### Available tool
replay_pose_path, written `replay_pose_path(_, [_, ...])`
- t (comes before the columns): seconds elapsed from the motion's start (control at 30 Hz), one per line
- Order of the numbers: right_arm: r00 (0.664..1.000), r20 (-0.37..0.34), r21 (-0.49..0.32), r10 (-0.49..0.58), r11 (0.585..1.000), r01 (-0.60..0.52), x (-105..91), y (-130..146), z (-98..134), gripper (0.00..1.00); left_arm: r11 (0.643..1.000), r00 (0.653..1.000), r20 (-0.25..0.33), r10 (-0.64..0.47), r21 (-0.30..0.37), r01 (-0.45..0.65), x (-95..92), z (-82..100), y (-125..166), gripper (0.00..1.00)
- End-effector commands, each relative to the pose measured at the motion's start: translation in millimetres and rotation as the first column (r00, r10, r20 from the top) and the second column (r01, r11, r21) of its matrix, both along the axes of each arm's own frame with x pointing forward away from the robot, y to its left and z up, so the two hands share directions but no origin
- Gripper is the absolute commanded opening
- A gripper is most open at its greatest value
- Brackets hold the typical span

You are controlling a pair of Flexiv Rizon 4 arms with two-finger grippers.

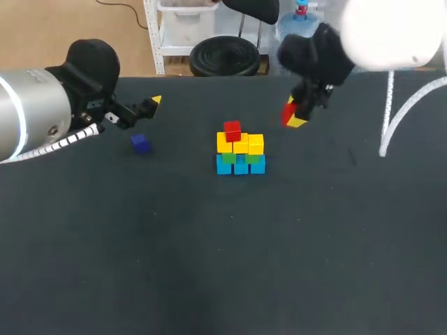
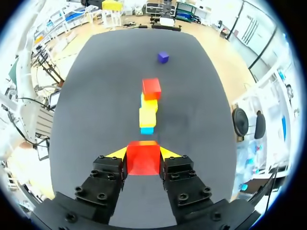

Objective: Place the blue cubes, place green cubes on the blue cubes, place the yellow cubes on the green cubes, then place the red cubes on the yellow cubes, and place purple cube on the red cubes.

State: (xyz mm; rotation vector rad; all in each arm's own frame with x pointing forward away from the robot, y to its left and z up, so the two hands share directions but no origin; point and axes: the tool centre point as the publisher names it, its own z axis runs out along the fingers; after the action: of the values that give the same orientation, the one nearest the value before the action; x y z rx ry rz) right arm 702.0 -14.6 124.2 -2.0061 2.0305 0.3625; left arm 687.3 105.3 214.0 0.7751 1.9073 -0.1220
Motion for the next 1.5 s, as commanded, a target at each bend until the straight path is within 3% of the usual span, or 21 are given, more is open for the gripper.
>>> replay_pose_path(0.03, [0.999, 0.016, -0.032, 0.028, 0.999, -0.028, 1.4, 17.7, 1.1, 0.00, 1.000, 1.000, 0.005, 0.004, -0.001, -0.004, 0.5, -1.4, -1.4, 1.00])
replay_pose_path(0.33, [0.986, 0.031, -0.114, 0.165, 0.980, -0.161, 1.3, 42.8, 6.4, 0.00, 1.000, 1.000, 0.005, 0.004, -0.001, -0.004, 0.5, -1.4, -1.4, 1.00])
replay_pose_path(0.67, [0.982, 0.019, -0.127, 0.190, 0.974, -0.186, 5.5, 51.3, 4.3, 0.00, 1.000, 1.000, 0.005, 0.004, -0.001, -0.004, 0.5, -1.4, -1.4, 1.00])
replay_pose_path(0.9, [0.992, 0.037, -0.021, 0.124, 0.992, -0.123, 8.0, 42.1, -0.7, 0.00, 1.000, 1.000, 0.005, 0.004, -0.001, -0.004, 0.5, -1.4, -1.4, 1.00])
replay_pose_path(1.0, [0.996, 0.074, 0.115, 0.048, 0.992, -0.056, 9.9, 28.7, 1.6, 0.00, 1.000, 1.000, 0.005, 0.004, -0.001, -0.004, 0.5, -1.4, -1.4, 1.00])
replay_pose_path(1.5, [0.996, 0.074, 0.115, 0.048, 0.992, -0.056, 9.9, 28.7, 1.6, 0.00, 1.000, 1.000, 0.005, 0.004, -0.001, -0.004, 0.5, -1.4, -1.4, 1.00])
